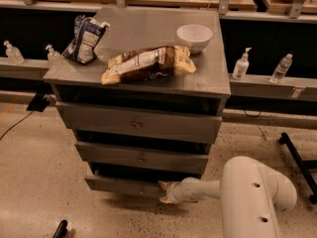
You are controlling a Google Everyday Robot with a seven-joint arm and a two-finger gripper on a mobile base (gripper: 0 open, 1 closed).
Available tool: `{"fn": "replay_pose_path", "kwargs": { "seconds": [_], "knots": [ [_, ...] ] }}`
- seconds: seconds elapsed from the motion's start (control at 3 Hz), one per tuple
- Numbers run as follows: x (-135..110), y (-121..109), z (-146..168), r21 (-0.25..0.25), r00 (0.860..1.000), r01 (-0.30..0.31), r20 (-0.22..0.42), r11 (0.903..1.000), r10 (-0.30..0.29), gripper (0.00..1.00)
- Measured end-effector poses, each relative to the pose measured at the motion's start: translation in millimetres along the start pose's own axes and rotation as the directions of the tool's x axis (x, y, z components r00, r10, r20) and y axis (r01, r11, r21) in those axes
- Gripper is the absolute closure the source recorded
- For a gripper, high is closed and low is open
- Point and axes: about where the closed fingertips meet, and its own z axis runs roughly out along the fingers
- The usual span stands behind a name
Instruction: Open bottom drawer
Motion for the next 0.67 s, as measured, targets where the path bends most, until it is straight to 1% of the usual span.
{"fn": "replay_pose_path", "kwargs": {
  "seconds": [0.33,0.67],
  "knots": [
    [0.0,0.0,0.0,0.0,1.0,0.0,0.0,1.0,0.0,0.59],
    [-0.1,0.0,-0.1,0.0,1.0,0.0,0.0,1.0,0.0,0.35]
  ]
}}
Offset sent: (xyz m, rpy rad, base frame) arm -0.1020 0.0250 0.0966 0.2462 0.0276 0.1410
